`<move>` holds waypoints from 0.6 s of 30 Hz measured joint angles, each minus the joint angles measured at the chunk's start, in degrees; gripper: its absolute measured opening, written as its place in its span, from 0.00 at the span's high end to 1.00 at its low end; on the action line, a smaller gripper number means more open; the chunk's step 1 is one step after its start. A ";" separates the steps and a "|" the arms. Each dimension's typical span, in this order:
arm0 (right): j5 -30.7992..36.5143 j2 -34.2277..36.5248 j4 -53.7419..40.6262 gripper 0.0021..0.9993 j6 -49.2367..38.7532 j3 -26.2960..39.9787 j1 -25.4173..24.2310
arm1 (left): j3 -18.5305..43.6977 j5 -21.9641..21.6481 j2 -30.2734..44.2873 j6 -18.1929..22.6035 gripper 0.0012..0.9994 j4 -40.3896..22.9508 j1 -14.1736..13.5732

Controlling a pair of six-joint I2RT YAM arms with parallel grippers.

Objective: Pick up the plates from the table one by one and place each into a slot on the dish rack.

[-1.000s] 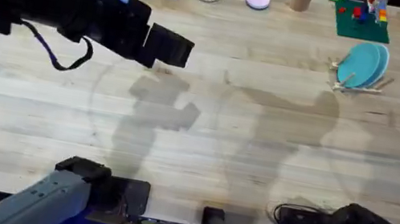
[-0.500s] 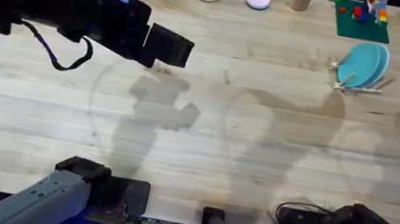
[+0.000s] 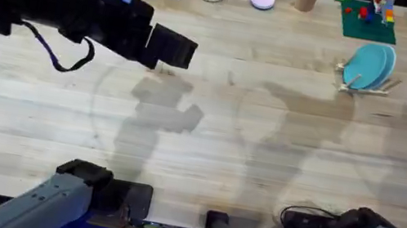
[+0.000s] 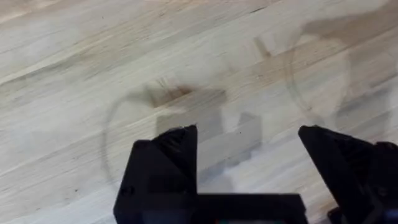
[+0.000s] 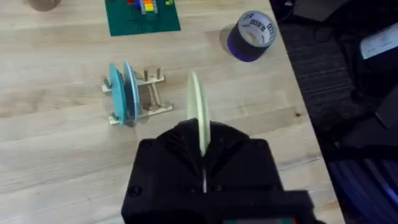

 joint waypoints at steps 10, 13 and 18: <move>-0.13 3.70 0.98 0.97 -0.23 0.00 0.00 | 0.00 0.00 0.00 0.00 0.01 0.01 0.00; -0.99 3.72 1.33 0.97 -0.72 0.00 0.00 | 0.00 0.00 0.00 0.02 0.01 0.01 0.00; -2.96 3.75 2.01 0.97 -1.35 0.00 0.00 | 0.00 0.01 0.00 0.00 0.01 0.01 0.00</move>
